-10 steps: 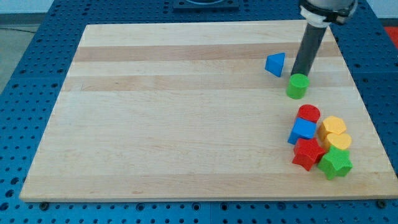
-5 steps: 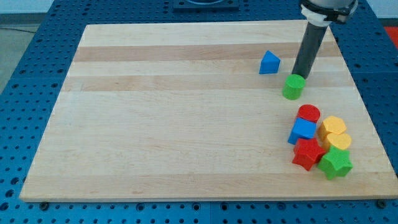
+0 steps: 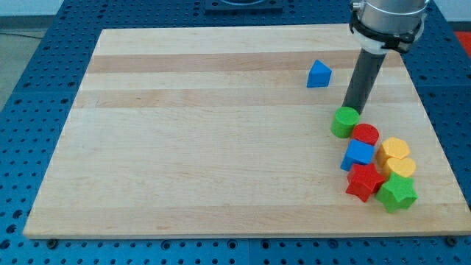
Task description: Keep the green circle left of the red circle
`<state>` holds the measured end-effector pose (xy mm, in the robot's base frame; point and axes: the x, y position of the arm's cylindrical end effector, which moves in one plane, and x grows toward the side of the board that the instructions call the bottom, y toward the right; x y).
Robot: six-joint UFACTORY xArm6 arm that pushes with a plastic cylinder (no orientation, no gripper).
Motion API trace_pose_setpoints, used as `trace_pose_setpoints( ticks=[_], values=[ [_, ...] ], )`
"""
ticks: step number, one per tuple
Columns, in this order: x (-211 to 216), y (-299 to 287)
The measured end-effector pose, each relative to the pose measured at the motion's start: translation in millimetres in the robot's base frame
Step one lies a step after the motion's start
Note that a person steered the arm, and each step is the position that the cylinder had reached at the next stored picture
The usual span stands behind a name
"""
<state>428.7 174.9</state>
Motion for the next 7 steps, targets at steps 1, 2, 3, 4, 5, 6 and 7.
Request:
trace_pose_setpoints(
  ticks=[1, 2, 3, 4, 5, 6, 7],
  values=[
    [12, -1],
    [23, -3],
    [16, -13],
    [3, -24],
    [7, -29],
    [17, -29],
    [20, -29]
  ],
)
